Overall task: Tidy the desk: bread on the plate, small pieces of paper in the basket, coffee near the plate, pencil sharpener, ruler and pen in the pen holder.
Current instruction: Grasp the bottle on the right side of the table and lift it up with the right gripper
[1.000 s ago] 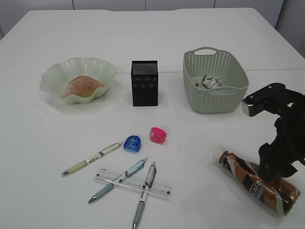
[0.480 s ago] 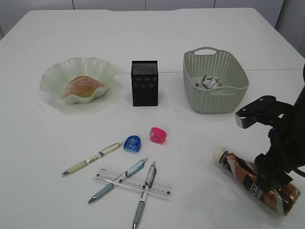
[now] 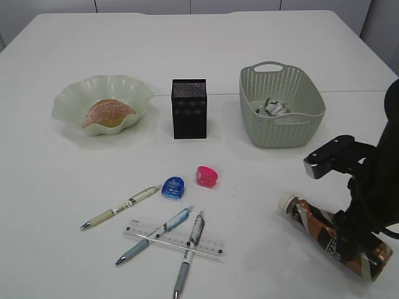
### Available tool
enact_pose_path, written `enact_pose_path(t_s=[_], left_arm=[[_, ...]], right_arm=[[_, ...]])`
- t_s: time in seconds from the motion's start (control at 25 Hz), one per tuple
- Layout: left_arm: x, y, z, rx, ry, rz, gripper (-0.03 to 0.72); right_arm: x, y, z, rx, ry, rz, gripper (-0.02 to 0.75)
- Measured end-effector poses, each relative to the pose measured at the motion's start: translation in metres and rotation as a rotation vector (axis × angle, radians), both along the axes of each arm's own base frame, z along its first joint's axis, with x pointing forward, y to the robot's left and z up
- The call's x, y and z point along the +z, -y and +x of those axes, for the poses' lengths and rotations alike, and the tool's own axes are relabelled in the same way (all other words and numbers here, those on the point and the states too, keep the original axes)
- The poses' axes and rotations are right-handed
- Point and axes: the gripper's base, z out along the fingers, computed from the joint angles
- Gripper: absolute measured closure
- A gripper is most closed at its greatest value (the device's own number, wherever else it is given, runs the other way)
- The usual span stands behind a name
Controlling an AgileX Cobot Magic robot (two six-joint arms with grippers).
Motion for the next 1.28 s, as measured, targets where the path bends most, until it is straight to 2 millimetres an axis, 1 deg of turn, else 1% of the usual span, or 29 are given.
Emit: enact_pose_path(t_s=[0.2,0.44,0.68,0.92,1.12,1.28], left_arm=[[0.000,0.000,0.000,0.000,0.000,0.000,0.246],[0.000,0.000,0.000,0.000,0.000,0.000,0.246],[0.000,0.000,0.000,0.000,0.000,0.000,0.245],[0.000,0.001,0.000,-0.003,-0.001,-0.009,0.246],[0.000,0.001,0.000,-0.006,-0.003,-0.016,0.245],[0.000,0.002,0.000,-0.007,-0.003,-0.018,0.245]], right_arm=[[-0.009,0.000,0.001,0.002,-0.037,-0.010,0.150],[-0.009,0.000,0.001,0.005,-0.038,-0.014,0.150],[-0.014,0.001,-0.003,0.007,-0.045,-0.018,0.150],[-0.017,0.002,-0.003,0.004,-0.028,-0.015,0.080],[-0.027,0.001,-0.003,-0.015,-0.065,-0.024,0.069],[-0.029,0.002,-0.002,-0.019,-0.061,-0.028,0.069]])
